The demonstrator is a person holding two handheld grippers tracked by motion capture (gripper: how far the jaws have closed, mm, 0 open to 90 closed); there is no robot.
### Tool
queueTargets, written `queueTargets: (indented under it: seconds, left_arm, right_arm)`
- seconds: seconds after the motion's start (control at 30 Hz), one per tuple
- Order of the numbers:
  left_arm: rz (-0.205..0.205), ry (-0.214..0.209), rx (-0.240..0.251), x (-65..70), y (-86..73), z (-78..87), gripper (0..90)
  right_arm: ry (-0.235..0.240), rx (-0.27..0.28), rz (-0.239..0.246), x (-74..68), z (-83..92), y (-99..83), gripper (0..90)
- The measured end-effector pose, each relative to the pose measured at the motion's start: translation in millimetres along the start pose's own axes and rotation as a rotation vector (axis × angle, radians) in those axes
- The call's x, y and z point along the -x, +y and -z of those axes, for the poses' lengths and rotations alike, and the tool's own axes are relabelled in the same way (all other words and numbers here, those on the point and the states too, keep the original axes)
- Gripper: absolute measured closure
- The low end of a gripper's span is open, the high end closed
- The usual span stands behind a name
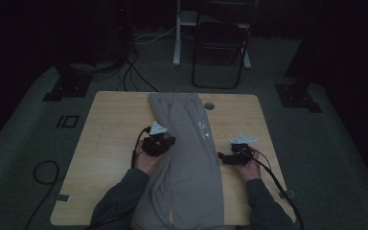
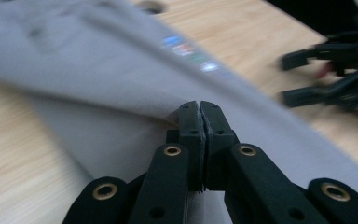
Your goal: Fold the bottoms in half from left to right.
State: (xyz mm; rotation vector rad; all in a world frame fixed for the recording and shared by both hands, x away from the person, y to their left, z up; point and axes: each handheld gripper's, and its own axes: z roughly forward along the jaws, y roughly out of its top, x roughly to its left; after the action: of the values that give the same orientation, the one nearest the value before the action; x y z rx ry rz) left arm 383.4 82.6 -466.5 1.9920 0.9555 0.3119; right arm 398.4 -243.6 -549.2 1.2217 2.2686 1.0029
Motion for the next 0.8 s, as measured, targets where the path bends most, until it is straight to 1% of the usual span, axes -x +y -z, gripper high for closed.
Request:
queueTargets:
  seconds: [0.07, 0.17, 0.2, 0.23, 0.3, 0.37, 0.47, 0.53, 0.57, 0.6, 0.63, 0.67, 0.7, 0.73, 0.77, 0.8]
  left_arm:
    - [-0.044, -0.042, -0.002, 19.2, 12.2, -15.3, 89.0]
    - [-0.080, -0.083, -0.009, 39.5, 25.9, -36.2, 89.4]
    - [-0.084, -0.091, -0.010, 43.9, 28.4, -41.6, 89.4]
    - [-0.087, -0.119, -0.017, 49.2, 31.6, -50.6, 89.5]
    - [-0.077, -0.143, -0.031, 56.0, 33.9, -64.9, 89.5]
    - [-0.066, -0.162, -0.043, 59.7, 33.4, -78.0, 89.5]
    - [-0.028, -0.189, -0.052, 58.9, 31.3, -90.4, 89.4]
    - [0.000, -0.218, -0.053, 55.4, 30.1, -94.8, 88.7]
    - [0.009, -0.239, -0.049, 53.2, 29.3, -94.6, 86.7]
    - [0.002, -0.249, -0.041, 50.9, 28.4, -91.8, 79.5]
    - [-0.004, -0.247, -0.035, 49.3, 28.0, -88.9, 72.5]
    - [-0.003, -0.249, -0.026, 45.5, 27.6, -83.7, 68.9]
    - [0.015, -0.257, -0.010, 39.2, 26.6, -76.9, 67.0]
    - [0.020, -0.253, -0.002, 33.6, 25.2, -71.4, 65.2]
    - [0.022, -0.234, 0.004, 28.7, 22.7, -66.8, 64.6]
    - [0.017, -0.202, -0.006, 24.5, 19.2, -64.1, 64.9]
  right_arm:
    - [-0.001, 0.001, -0.001, 0.0, 0.0, 0.0, 21.6]
    - [-0.013, 0.007, -0.013, 3.3, 0.9, -0.6, 23.5]
    - [-0.020, 0.005, -0.018, 5.1, 1.5, -0.9, 23.7]
    - [-0.024, 0.005, -0.022, 6.3, 1.8, -1.3, 23.7]
    - [-0.033, 0.003, -0.035, 8.5, 2.9, -2.0, 23.8]
    - [-0.035, 0.003, -0.037, 8.7, 2.9, -2.0, 23.8]
    - [-0.035, 0.004, -0.034, 8.9, 2.8, -2.1, 23.8]
    - [-0.035, 0.005, -0.033, 9.0, 2.8, -2.1, 23.7]
    - [-0.035, 0.005, -0.033, 9.0, 2.8, -2.1, 23.7]
    - [-0.035, 0.005, -0.034, 8.9, 2.8, -2.1, 23.7]
    - [-0.035, 0.004, -0.034, 8.9, 2.8, -2.1, 23.8]
    - [-0.035, 0.004, -0.034, 8.9, 2.8, -2.1, 23.7]
    - [-0.035, 0.004, -0.035, 8.8, 2.9, -2.1, 23.7]
    - [-0.035, 0.004, -0.035, 8.8, 2.9, -2.1, 23.7]
    - [-0.035, 0.004, -0.036, 8.8, 2.9, -2.1, 23.8]
    - [-0.035, 0.003, -0.037, 8.7, 2.9, -2.0, 23.8]
